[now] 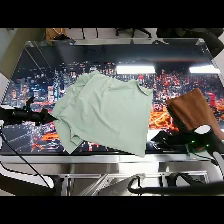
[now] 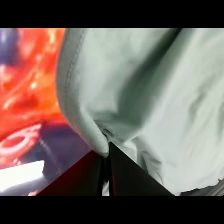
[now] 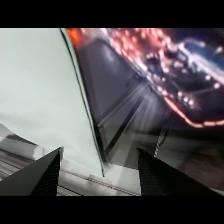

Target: Fold the shirts.

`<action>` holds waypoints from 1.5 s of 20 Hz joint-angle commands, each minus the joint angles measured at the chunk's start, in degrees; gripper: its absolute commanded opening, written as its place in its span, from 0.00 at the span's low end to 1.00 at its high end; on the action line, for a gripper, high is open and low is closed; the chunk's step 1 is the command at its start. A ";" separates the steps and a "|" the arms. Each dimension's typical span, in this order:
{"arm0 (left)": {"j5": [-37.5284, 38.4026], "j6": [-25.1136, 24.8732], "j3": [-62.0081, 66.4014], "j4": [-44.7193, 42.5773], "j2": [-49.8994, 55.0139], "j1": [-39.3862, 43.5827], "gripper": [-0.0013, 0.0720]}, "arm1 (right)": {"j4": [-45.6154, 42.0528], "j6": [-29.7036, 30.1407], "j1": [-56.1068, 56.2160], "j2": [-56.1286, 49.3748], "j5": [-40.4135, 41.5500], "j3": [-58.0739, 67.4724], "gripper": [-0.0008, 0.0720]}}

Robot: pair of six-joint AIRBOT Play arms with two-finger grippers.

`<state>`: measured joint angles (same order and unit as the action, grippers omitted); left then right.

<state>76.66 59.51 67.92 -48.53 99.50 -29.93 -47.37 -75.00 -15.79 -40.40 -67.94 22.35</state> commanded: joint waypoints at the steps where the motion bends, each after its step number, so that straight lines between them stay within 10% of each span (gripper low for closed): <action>1: 3.54 1.16 4.00 0.52 0.39 -0.31 0.03 | 2.10 -0.52 6.32 -0.72 6.75 -4.31 0.73; 5: 5.42 1.20 6.03 0.55 0.37 0.02 0.03 | 8.46 0.07 18.99 -7.74 15.08 -4.79 0.69; 11: 7.17 1.38 5.95 0.57 -1.64 -0.22 0.03 | 17.77 8.48 26.23 -10.51 13.77 -0.57 0.04; 22: 5.14 1.79 9.81 24.68 -41.83 -0.24 0.03 | 17.51 15.74 2.51 3.54 1.20 52.68 0.03; 30: -5.79 9.86 34.77 6.34 -63.80 -7.61 0.03 | 17.59 16.79 0.07 3.61 0.35 81.15 0.03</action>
<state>72.79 65.41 95.61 -32.62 40.60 -34.35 -29.69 -58.76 -15.05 -36.93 -67.26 95.72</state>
